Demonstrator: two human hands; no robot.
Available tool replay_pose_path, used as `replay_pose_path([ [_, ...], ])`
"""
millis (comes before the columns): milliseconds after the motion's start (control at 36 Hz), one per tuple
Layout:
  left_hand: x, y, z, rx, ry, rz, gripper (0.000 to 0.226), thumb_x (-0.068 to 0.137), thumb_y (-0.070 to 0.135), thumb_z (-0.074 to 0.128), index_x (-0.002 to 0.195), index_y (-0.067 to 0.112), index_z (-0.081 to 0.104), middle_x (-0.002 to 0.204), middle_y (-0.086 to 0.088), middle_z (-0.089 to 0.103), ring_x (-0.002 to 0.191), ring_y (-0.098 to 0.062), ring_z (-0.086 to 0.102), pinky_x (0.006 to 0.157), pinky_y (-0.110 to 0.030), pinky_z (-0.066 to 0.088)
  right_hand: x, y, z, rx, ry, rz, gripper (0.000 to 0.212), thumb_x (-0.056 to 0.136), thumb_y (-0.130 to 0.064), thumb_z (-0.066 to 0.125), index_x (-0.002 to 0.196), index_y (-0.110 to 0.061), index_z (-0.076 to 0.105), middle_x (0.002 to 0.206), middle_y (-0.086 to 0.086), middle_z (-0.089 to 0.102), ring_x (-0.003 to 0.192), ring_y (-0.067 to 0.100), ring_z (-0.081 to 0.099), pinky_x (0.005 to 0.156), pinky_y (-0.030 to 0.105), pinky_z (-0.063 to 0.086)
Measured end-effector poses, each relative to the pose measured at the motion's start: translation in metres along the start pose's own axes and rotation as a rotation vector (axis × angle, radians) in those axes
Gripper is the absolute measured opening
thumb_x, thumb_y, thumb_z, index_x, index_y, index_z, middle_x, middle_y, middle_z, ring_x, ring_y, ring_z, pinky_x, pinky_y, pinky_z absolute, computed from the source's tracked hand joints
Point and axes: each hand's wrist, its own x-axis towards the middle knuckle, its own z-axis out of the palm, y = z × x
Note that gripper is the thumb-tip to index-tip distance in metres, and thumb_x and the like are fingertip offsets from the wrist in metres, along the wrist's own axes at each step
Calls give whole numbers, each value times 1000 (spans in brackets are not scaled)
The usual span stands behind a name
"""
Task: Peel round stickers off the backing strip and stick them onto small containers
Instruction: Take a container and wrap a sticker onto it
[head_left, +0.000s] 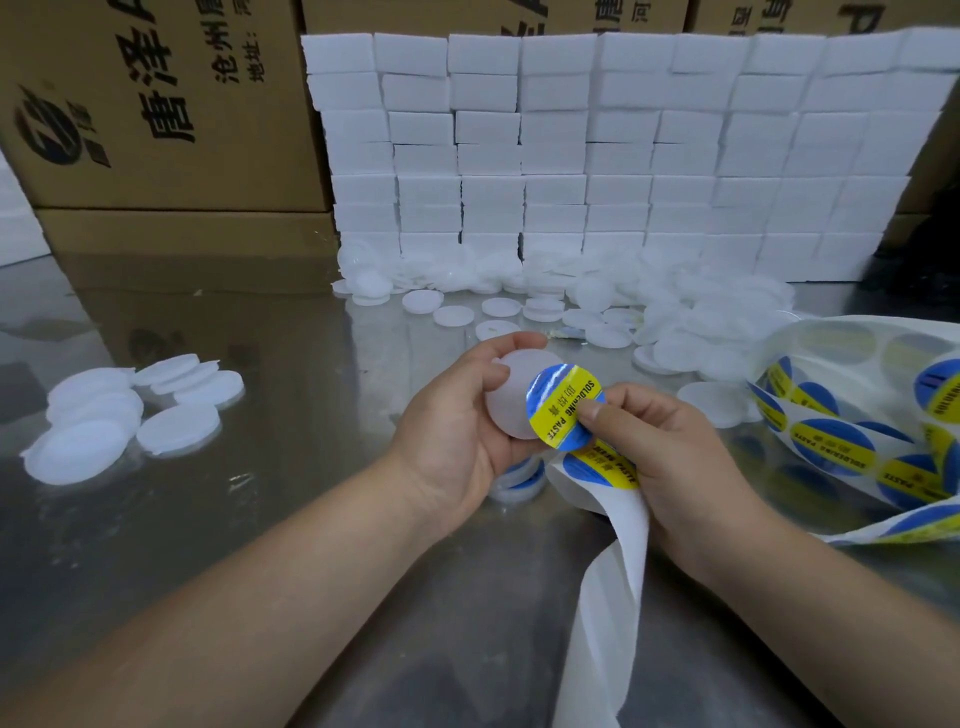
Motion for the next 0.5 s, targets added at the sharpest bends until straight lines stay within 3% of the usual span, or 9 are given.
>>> replay_pose_path([
  [83, 0, 0, 0, 21, -12, 6, 32, 92, 9, 27, 97, 12, 59, 93, -16, 60, 73, -24, 64, 63, -34, 57, 2, 2, -1, -43, 34, -10, 35, 80, -13, 61, 46, -21, 64, 49, -2, 61, 43, 7, 55, 46, 17, 46],
  [194, -1, -2, 1, 162, -28, 35, 23, 92, 10, 37, 98, 15, 58, 95, -17, 62, 80, -26, 62, 77, -40, 54, 2, 3, -1, -86, 35, -24, 20, 75, -19, 65, 56, -13, 65, 53, 3, 59, 47, 10, 52, 47, 17, 43],
  [250, -2, -3, 2, 227, -29, 43, 15, 85, 13, 52, 97, 18, 59, 101, -18, 62, 85, -27, 59, 82, -41, 52, 1, 2, 0, -92, 24, -23, 21, 71, -23, 66, 52, -13, 65, 51, 2, 58, 45, 9, 51, 46, 16, 41],
  [333, -3, -6, 0, 293, -26, 53, 25, 70, 20, 60, 95, 22, 60, 102, -16, 63, 84, -25, 60, 86, -44, 50, 0, 0, 1, -90, 20, -18, 32, 78, -16, 63, 46, -17, 65, 47, -2, 60, 42, 6, 53, 43, 12, 40],
  [500, -4, -7, 1, 374, 2, 95, 22, 82, 10, 63, 87, 31, 64, 108, -17, 64, 87, -23, 62, 90, -48, 50, -1, -1, 1, -95, 17, -14, 33, 79, -16, 62, 46, -18, 66, 47, -3, 61, 42, 5, 54, 43, 12, 41],
])
